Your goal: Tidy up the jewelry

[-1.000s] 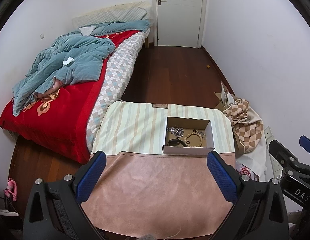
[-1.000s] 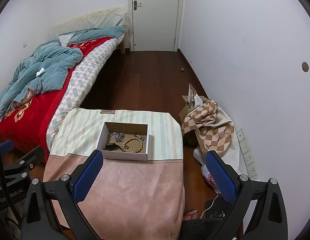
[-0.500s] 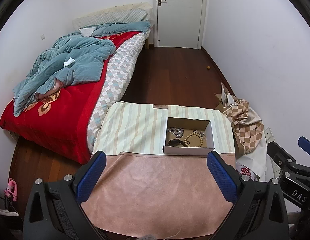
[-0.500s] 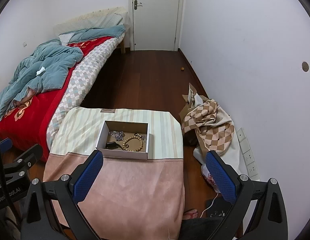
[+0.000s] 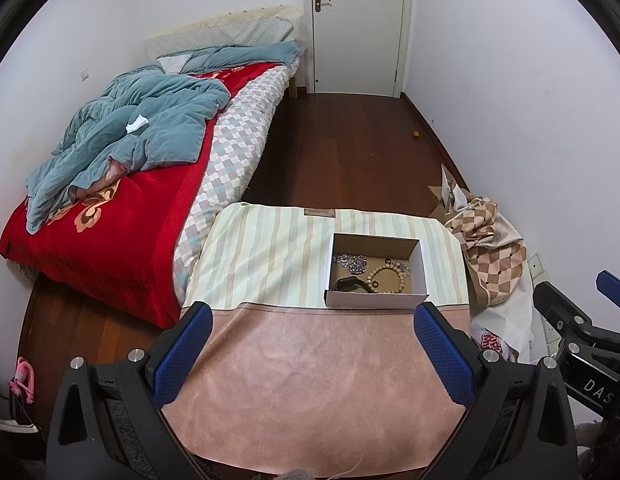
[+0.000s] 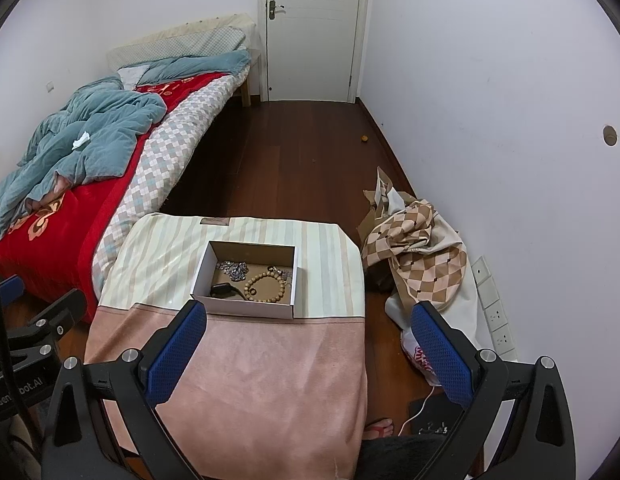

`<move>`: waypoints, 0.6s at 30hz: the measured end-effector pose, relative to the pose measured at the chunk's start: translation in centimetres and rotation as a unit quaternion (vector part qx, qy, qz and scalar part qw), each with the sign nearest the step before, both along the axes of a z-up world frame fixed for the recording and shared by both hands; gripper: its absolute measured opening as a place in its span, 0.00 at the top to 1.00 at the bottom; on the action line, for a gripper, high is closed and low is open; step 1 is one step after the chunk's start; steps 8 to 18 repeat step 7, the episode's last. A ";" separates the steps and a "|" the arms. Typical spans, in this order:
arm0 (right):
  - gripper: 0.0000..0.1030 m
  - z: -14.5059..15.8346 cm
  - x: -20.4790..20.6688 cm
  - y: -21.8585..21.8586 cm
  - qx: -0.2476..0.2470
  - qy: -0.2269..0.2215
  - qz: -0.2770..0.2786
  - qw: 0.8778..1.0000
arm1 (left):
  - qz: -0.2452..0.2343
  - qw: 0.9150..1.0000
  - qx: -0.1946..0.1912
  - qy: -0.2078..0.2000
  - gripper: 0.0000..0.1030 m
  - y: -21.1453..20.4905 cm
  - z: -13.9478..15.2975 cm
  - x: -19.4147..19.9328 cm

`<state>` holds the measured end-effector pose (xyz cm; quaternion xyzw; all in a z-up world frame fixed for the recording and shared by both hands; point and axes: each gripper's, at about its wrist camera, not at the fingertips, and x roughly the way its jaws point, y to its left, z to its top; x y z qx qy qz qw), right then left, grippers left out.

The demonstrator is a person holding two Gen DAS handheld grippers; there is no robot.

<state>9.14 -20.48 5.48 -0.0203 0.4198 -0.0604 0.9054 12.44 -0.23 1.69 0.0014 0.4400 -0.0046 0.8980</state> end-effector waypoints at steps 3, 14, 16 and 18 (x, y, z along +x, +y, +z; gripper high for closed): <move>0.00 -0.1 -0.1 -0.1 0.000 0.000 0.000 1.000 | -0.002 1.000 0.000 0.000 0.00 0.0 0.0 0.0; 0.00 -0.1 -0.2 -0.2 0.000 0.000 0.000 1.000 | -0.005 1.000 -0.001 -0.003 0.00 0.0 0.2 0.0; 0.00 -0.1 -0.2 -0.2 0.000 0.000 0.000 1.000 | -0.005 1.000 -0.001 -0.003 0.00 0.0 0.2 0.0; 0.00 -0.1 -0.2 -0.2 0.000 0.000 0.000 1.000 | -0.005 1.000 -0.001 -0.003 0.00 0.0 0.2 0.0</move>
